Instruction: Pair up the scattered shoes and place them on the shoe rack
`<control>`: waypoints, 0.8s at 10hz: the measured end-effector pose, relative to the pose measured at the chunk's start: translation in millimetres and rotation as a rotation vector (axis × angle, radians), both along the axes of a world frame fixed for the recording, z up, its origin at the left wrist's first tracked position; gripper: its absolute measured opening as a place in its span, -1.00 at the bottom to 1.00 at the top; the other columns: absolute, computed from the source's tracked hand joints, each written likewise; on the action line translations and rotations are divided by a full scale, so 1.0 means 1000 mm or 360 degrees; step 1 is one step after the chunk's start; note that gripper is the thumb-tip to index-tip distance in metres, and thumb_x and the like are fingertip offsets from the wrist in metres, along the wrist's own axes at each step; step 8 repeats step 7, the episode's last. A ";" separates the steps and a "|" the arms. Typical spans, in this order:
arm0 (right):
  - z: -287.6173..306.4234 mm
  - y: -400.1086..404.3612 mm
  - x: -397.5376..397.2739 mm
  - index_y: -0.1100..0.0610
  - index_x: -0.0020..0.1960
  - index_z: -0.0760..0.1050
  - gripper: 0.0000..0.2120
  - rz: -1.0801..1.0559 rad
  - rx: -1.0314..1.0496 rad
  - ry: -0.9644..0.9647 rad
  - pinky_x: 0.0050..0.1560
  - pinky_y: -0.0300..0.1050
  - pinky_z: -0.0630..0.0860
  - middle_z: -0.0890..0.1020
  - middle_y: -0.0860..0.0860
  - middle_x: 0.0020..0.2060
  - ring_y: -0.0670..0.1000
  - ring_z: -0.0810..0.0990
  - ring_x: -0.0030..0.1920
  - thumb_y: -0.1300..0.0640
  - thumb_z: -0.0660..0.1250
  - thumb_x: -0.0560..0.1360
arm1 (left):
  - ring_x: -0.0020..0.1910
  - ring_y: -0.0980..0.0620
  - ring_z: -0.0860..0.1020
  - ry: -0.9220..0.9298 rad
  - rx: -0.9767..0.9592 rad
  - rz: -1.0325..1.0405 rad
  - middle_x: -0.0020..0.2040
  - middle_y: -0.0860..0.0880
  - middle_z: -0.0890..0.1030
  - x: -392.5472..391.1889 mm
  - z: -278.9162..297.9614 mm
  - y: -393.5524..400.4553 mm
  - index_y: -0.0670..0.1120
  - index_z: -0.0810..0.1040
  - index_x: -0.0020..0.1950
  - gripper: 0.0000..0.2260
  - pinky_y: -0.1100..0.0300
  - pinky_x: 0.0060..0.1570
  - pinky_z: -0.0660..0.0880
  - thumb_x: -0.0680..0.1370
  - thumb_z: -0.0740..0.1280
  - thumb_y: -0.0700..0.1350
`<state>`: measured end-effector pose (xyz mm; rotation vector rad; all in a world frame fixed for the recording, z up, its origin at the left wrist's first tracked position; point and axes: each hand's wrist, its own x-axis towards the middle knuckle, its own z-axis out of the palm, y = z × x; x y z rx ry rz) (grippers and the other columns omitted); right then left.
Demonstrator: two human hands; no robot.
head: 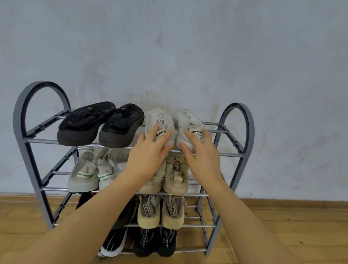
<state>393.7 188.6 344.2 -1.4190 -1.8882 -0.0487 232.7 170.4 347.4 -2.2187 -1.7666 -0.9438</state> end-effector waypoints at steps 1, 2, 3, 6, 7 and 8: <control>-0.001 -0.003 -0.002 -0.19 0.40 0.28 -0.60 -0.0040 -0.0024 -0.0083 0.27 0.21 0.32 0.16 0.22 0.47 0.28 0.38 0.29 -0.12 0.15 0.57 | 0.40 -0.27 0.22 -0.0021 -0.0044 0.0015 0.51 -0.13 0.15 0.002 -0.001 -0.003 0.09 0.25 0.45 -0.58 -0.19 0.13 0.44 0.59 0.16 0.06; 0.000 -0.004 -0.007 -0.22 0.41 0.22 -0.59 -0.0082 -0.0073 -0.0157 0.30 0.20 0.25 0.11 0.22 0.47 0.29 0.34 0.33 -0.14 0.12 0.57 | 0.40 -0.26 0.21 -0.0054 -0.0071 0.0045 0.51 -0.12 0.13 0.002 0.001 -0.005 0.11 0.23 0.46 -0.58 -0.20 0.12 0.45 0.59 0.16 0.06; 0.003 -0.009 -0.007 -0.23 0.43 0.16 -0.58 -0.0090 -0.0106 -0.0195 0.32 0.17 0.22 0.08 0.20 0.47 0.28 0.33 0.33 -0.16 0.08 0.58 | 0.40 -0.26 0.21 0.0019 -0.0039 0.0070 0.52 -0.11 0.12 0.003 0.000 -0.009 0.13 0.19 0.47 -0.57 -0.17 0.20 0.39 0.60 0.14 0.06; 0.015 0.004 -0.006 -0.17 0.38 0.31 -0.57 -0.0128 0.0040 -0.0125 0.33 0.06 0.01 0.25 0.09 0.45 0.15 0.20 0.43 -0.21 0.10 0.53 | 0.27 -0.32 0.37 -0.0111 0.0274 0.0009 0.35 -0.24 0.41 -0.003 0.011 0.001 -0.08 0.44 0.34 -0.60 -0.15 0.15 0.39 0.53 0.30 -0.01; 0.044 0.007 -0.010 -0.07 0.38 0.33 -0.56 -0.0144 -0.0111 -0.0010 0.31 0.03 0.04 0.34 0.04 0.40 0.10 0.27 0.39 -0.16 0.12 0.54 | 0.22 -0.27 0.43 -0.0196 0.0118 0.0047 0.28 -0.21 0.49 -0.013 0.043 0.008 -0.14 0.49 0.28 -0.66 -0.10 0.13 0.40 0.53 0.29 -0.07; 0.044 0.007 -0.010 -0.07 0.38 0.33 -0.56 -0.0144 -0.0111 -0.0010 0.31 0.03 0.04 0.34 0.04 0.40 0.10 0.27 0.39 -0.16 0.12 0.54 | 0.22 -0.27 0.43 -0.0196 0.0118 0.0047 0.28 -0.21 0.49 -0.013 0.043 0.008 -0.14 0.49 0.28 -0.66 -0.10 0.13 0.40 0.53 0.29 -0.07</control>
